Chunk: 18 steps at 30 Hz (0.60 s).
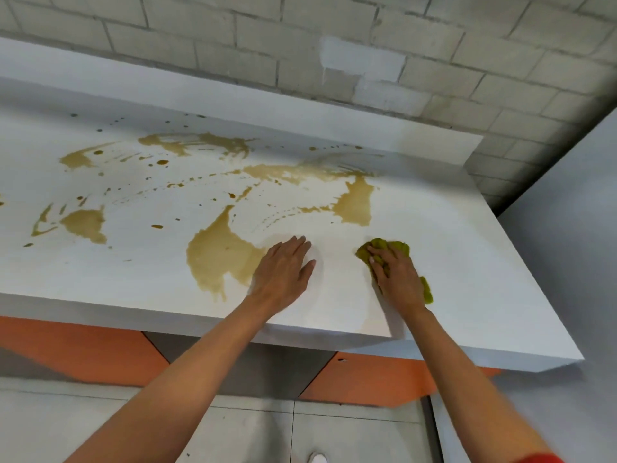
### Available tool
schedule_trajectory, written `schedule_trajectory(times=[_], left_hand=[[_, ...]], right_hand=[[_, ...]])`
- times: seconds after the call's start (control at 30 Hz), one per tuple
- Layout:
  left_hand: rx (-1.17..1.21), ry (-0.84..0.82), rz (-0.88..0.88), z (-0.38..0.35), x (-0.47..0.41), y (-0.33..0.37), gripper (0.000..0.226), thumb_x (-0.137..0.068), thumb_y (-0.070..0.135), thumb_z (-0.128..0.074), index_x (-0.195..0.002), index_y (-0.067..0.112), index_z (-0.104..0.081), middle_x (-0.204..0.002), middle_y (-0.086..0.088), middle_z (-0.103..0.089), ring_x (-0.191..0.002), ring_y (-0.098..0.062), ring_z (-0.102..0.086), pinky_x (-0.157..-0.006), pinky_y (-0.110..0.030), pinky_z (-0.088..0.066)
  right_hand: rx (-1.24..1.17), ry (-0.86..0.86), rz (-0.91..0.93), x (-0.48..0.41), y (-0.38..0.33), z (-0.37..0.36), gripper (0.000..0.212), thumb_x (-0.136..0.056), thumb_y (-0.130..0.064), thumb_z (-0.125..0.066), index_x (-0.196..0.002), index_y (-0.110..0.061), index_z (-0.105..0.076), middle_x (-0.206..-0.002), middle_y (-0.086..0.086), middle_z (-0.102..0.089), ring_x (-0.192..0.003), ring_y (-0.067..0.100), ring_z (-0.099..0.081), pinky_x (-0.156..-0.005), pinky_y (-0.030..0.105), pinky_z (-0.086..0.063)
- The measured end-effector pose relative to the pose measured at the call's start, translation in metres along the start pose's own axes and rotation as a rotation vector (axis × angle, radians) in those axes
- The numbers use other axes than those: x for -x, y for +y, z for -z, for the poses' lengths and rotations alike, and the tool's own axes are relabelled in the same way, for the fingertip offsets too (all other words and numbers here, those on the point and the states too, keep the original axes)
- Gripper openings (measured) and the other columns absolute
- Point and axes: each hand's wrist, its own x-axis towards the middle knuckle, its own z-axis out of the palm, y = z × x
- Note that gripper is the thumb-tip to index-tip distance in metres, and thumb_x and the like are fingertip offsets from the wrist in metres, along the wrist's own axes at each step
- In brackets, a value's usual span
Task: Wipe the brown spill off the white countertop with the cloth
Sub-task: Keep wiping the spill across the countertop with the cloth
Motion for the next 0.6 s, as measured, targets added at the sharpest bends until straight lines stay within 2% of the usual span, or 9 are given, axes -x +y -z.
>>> schedule_trajectory(times=[0.1,0.17,0.3,0.37,0.43,0.5,0.6], left_hand=[[-0.009,0.006,0.037,-0.005,-0.007,0.002,0.049,-0.099,0.038,-0.029,-0.144,0.017,-0.032,-0.153,-0.001,-0.031,-0.142,-0.015,-0.024,-0.116,-0.03,-0.015],[-0.016,0.001,0.058,-0.009,-0.009,0.002,0.049,-0.099,0.036,-0.028,-0.144,0.016,-0.032,-0.153,-0.001,-0.031,-0.142,-0.015,-0.025,-0.116,-0.031,-0.016],[-0.038,-0.006,0.08,-0.014,-0.023,0.001,0.048,-0.099,0.035,-0.027,-0.144,0.015,-0.031,-0.153,-0.002,-0.031,-0.142,-0.015,-0.025,-0.116,-0.031,-0.016],[-0.048,0.007,0.104,-0.016,-0.033,0.0,0.049,-0.099,0.035,-0.026,-0.143,0.015,-0.031,-0.153,-0.003,-0.032,-0.142,-0.015,-0.025,-0.116,-0.032,-0.017],[-0.058,0.008,0.119,-0.018,-0.043,0.0,0.048,-0.099,0.034,-0.027,-0.143,0.014,-0.032,-0.152,-0.003,-0.032,-0.142,-0.016,-0.025,-0.116,-0.032,-0.018],[-0.064,0.004,0.12,-0.019,-0.052,-0.001,0.048,-0.099,0.033,-0.027,-0.143,0.014,-0.032,-0.152,-0.003,-0.032,-0.141,-0.016,-0.026,-0.115,-0.031,-0.018],[-0.046,0.007,0.13,-0.02,-0.062,-0.001,0.047,-0.099,0.032,-0.029,-0.142,0.013,-0.034,-0.152,-0.004,-0.034,-0.141,-0.016,-0.027,-0.114,-0.031,-0.02]], right_hand=[[0.033,0.043,-0.169,-0.027,-0.006,-0.004,0.035,-0.098,-0.024,-0.042,-0.13,-0.017,-0.052,-0.138,0.015,-0.044,-0.126,0.031,-0.041,-0.098,0.041,-0.041],[0.051,0.036,-0.176,-0.041,-0.028,-0.016,0.036,-0.098,-0.025,-0.041,-0.132,-0.017,-0.05,-0.138,0.015,-0.043,-0.125,0.033,-0.04,-0.097,0.044,-0.041],[-0.004,-0.033,0.049,-0.044,-0.055,-0.033,0.035,-0.097,-0.028,-0.043,-0.131,-0.021,-0.052,-0.139,0.01,-0.046,-0.124,0.028,-0.044,-0.094,0.04,-0.043],[-0.03,-0.07,0.2,-0.032,-0.042,-0.028,0.034,-0.096,-0.03,-0.046,-0.128,-0.024,-0.054,-0.14,0.007,-0.047,-0.126,0.024,-0.044,-0.095,0.039,-0.044],[-0.03,-0.048,0.261,-0.026,-0.015,-0.018,0.032,-0.095,-0.03,-0.05,-0.125,-0.025,-0.057,-0.138,0.006,-0.05,-0.125,0.023,-0.047,-0.096,0.036,-0.044],[-0.034,0.014,0.181,-0.034,0.012,-0.009,0.03,-0.094,-0.028,-0.052,-0.123,-0.026,-0.059,-0.135,0.006,-0.053,-0.122,0.023,-0.05,-0.096,0.033,-0.042],[-0.01,0.046,0.035,-0.066,0.031,-0.004,0.03,-0.095,-0.025,-0.05,-0.123,-0.022,-0.059,-0.131,0.009,-0.053,-0.119,0.028,-0.05,-0.093,0.037,-0.045]])
